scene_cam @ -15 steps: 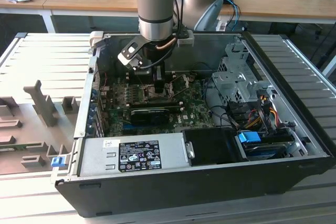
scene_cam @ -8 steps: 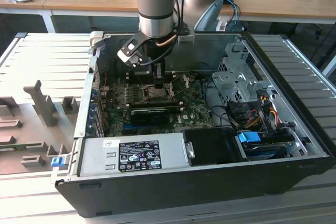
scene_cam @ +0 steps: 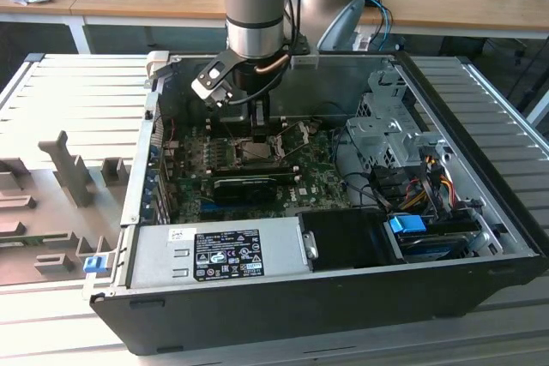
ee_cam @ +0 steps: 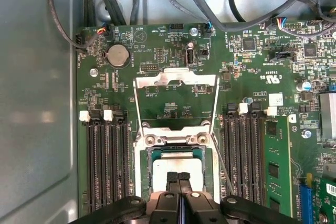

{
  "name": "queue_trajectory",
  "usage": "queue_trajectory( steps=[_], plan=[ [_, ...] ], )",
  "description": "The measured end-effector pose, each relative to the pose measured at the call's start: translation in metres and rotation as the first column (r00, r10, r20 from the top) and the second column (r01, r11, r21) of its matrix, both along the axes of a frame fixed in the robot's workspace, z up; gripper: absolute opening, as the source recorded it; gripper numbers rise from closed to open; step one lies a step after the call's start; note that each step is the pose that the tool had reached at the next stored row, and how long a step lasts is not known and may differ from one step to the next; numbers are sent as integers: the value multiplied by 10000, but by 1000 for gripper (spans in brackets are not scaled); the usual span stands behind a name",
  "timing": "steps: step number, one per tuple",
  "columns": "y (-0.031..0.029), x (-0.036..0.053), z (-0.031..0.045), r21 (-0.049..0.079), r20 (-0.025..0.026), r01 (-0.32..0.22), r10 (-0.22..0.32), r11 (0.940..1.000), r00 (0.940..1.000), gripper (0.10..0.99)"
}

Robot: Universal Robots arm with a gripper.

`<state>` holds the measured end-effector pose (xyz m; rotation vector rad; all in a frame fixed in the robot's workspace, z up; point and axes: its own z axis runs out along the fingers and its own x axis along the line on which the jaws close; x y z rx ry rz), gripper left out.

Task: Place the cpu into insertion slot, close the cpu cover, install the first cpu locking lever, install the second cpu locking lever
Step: 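Close the cpu cover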

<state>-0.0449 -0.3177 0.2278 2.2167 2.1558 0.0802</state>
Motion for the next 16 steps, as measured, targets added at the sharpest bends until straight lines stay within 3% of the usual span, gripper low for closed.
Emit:
queue_trajectory(
  steps=[3, 9, 11, 16],
  plan=[
    [-4, 66, 2, -3, -49, 10, -10, 10000, 10000, 106],
    [-28, 158, 4, 25, -56, 12, -11, 10000, 10000, 106],
    [-28, 158, 92, 28, -55, 12, -12, 10000, 10000, 106],
    [-27, 163, 222, 28, -56, 9, -9, 10000, 10000, 106]
  ],
)
